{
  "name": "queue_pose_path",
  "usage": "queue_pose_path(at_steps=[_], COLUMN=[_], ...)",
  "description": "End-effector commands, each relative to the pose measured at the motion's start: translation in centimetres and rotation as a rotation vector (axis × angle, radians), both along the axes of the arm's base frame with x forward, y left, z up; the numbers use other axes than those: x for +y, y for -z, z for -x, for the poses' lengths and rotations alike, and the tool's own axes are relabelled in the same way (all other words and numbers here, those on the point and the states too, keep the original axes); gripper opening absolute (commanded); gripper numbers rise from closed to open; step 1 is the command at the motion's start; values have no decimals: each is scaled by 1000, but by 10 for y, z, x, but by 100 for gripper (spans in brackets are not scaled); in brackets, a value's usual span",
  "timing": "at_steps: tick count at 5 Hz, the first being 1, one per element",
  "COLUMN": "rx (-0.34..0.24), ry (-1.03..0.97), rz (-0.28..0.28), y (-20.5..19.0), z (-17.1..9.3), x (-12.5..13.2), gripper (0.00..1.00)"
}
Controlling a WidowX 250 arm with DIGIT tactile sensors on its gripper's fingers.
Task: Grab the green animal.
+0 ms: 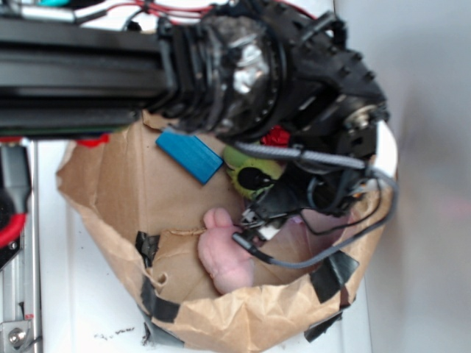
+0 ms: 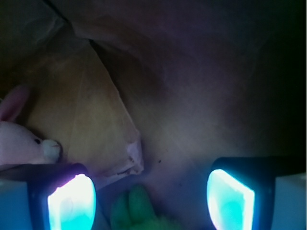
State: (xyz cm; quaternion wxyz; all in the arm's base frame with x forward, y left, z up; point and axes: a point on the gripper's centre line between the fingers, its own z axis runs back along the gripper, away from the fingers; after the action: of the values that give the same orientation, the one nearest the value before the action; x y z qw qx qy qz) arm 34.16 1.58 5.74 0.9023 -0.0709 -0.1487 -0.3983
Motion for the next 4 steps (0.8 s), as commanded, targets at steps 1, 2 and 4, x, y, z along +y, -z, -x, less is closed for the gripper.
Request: queue_pose_path(at_steps=[1,2,4], rx=[-75,-67,-75], ry=[13,30,76], rz=[-74,-53,-16], y=[-13,-16,-22], z=[-8,-18,-8], x=[14,15,16], gripper=[100,100,100])
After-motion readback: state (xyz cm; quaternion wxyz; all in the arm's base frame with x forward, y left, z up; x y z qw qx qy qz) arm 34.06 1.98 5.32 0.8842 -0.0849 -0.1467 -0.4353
